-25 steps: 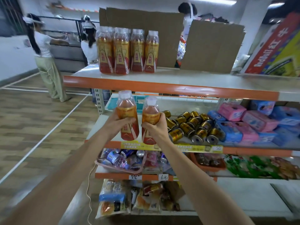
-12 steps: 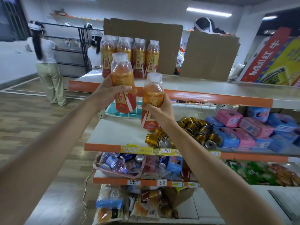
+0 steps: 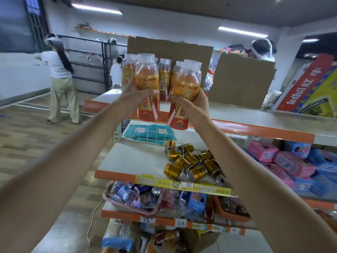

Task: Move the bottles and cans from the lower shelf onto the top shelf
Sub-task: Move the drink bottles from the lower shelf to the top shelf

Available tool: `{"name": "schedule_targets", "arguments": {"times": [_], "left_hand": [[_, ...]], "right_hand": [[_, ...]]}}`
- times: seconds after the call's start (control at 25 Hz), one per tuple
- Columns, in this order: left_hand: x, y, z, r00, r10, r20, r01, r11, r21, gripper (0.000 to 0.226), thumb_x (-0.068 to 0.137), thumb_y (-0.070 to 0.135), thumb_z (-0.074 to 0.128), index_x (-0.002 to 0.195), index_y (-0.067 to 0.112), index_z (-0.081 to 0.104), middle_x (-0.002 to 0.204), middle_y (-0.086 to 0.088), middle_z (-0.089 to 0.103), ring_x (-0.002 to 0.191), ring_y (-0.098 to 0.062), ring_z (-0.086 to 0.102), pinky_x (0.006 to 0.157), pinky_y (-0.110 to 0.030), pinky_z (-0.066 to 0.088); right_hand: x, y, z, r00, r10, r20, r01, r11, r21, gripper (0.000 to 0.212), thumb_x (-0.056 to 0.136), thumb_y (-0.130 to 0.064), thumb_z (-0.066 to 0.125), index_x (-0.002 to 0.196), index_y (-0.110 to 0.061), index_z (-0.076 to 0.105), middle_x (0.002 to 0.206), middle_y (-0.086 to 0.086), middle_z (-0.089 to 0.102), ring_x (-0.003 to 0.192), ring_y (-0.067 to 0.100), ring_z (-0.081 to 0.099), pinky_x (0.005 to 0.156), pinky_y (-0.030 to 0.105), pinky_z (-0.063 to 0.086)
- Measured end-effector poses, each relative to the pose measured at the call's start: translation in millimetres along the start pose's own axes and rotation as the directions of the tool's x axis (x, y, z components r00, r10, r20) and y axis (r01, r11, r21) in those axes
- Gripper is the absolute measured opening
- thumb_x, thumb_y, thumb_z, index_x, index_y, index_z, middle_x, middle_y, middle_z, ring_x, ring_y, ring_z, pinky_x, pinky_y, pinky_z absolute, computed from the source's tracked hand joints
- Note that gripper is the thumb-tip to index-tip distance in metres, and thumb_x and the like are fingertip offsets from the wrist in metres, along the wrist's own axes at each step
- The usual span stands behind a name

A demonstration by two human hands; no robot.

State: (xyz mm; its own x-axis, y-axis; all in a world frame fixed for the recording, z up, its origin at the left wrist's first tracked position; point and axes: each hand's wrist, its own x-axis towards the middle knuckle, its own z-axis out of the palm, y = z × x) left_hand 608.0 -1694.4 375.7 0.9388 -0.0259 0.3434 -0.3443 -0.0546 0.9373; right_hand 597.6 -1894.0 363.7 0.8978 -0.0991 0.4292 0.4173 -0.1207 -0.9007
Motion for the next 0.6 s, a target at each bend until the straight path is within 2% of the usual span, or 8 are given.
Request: {"name": "schedule_targets", "arguments": {"times": [0.12,0.2,0.28,0.4,0.48,0.6], "left_hand": [[11,1,3,1.000,-0.005,-0.012,0.005,1.000,0.009,0.078,0.061,0.032,0.085,0.129,0.022,0.047,0.114,-0.008,0.067,0.102,-0.023,0.069,0.094,-0.048,0.054],[25,0,4,1.000,0.005,-0.015,-0.005,1.000,0.020,0.083,0.056,0.036,0.086,0.128,0.021,0.047,0.113,-0.008,0.067,0.102,-0.023,0.070,0.093,-0.048,0.054],[40,1,7,1.000,-0.007,-0.017,0.007,1.000,0.013,0.075,0.063,0.032,0.085,0.126,0.019,0.047,0.113,-0.009,0.067,0.098,-0.022,0.071,0.089,-0.048,0.056],[67,-7,13,0.995,-0.057,-0.078,0.060,0.998,0.031,0.059,0.078,0.025,0.079,0.122,0.019,0.041,0.108,-0.002,0.065,0.091,-0.017,0.068,0.079,-0.038,0.057],[88,-16,17,0.992,-0.062,-0.107,0.070,0.995,0.074,0.061,0.081,0.025,0.078,0.126,0.019,0.037,0.105,0.000,0.063,0.088,-0.013,0.066,0.074,-0.032,0.055],[118,-32,20,0.992,-0.084,-0.094,0.086,0.996,0.022,0.077,0.076,0.025,0.081,0.136,0.020,0.031,0.109,-0.002,0.063,0.091,-0.018,0.068,0.077,-0.036,0.057]], "right_hand": [[22,-1,-4,1.000,-0.008,-0.026,0.008,1.000,0.001,0.060,0.068,-0.025,0.087,0.118,-0.015,0.054,0.104,0.002,0.070,0.091,0.018,0.072,0.077,0.039,0.062],[36,-1,-3,0.999,-0.016,-0.041,0.016,1.000,-0.002,0.069,0.061,-0.032,0.089,0.118,-0.015,0.054,0.105,0.004,0.071,0.093,0.020,0.072,0.079,0.042,0.062],[52,-1,-1,0.998,-0.021,-0.066,0.020,1.000,-0.009,0.075,0.054,-0.039,0.087,0.117,-0.016,0.055,0.105,0.005,0.071,0.092,0.020,0.072,0.078,0.043,0.062],[73,5,3,0.997,-0.005,-0.082,0.004,1.000,-0.023,0.070,0.058,-0.033,0.087,0.117,-0.016,0.054,0.105,0.005,0.070,0.090,0.019,0.072,0.078,0.043,0.062],[88,13,8,0.995,-0.002,-0.102,-0.002,0.999,-0.035,0.067,0.060,-0.031,0.087,0.117,-0.016,0.053,0.104,0.004,0.070,0.090,0.019,0.072,0.077,0.042,0.062],[109,28,15,0.988,0.008,-0.153,-0.018,0.998,-0.065,0.066,0.059,-0.031,0.086,0.114,-0.016,0.053,0.103,0.005,0.069,0.089,0.019,0.072,0.076,0.043,0.062]]}}
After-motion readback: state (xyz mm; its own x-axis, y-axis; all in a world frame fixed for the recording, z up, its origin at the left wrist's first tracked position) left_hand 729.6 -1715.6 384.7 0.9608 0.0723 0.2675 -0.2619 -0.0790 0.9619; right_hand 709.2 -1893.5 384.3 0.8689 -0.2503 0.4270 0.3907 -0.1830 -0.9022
